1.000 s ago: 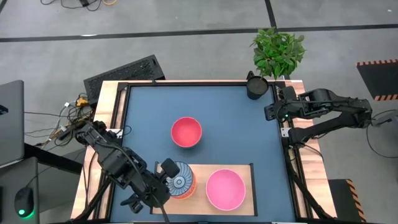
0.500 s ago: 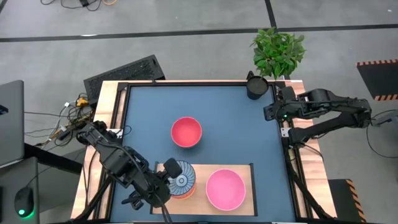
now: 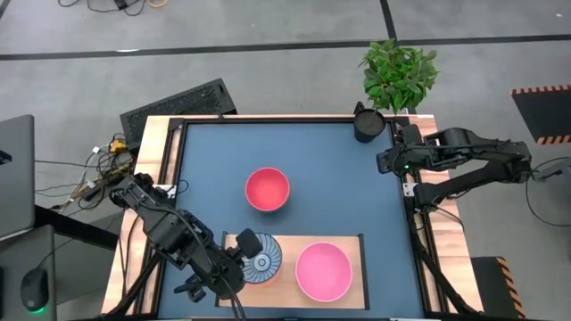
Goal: Place and stack bowls onto a shelf
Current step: Stack the blue patterned bowl on top of the orange patterned bowl on the shelf
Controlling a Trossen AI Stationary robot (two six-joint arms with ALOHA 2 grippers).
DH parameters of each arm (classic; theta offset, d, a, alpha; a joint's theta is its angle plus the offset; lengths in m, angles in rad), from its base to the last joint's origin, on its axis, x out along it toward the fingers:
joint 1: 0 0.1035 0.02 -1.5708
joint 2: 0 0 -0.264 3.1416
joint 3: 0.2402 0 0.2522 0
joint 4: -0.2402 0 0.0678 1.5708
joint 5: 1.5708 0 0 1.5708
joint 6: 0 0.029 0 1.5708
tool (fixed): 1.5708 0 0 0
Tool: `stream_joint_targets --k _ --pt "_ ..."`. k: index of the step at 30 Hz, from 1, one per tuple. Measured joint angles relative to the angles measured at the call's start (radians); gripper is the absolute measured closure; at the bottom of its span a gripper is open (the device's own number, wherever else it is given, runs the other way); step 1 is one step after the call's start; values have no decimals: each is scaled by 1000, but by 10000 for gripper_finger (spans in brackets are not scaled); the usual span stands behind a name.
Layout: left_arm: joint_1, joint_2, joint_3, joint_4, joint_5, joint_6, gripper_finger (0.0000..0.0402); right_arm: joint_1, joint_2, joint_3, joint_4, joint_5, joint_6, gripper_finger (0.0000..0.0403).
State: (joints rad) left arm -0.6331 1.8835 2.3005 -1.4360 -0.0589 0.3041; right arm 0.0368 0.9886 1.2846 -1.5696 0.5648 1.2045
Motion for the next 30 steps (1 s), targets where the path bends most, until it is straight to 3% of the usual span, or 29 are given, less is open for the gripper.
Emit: stream_joint_targets --k 30 --pt "-7 18 0 -16 6 -8 401 0 0 0 0 -18 0 154"
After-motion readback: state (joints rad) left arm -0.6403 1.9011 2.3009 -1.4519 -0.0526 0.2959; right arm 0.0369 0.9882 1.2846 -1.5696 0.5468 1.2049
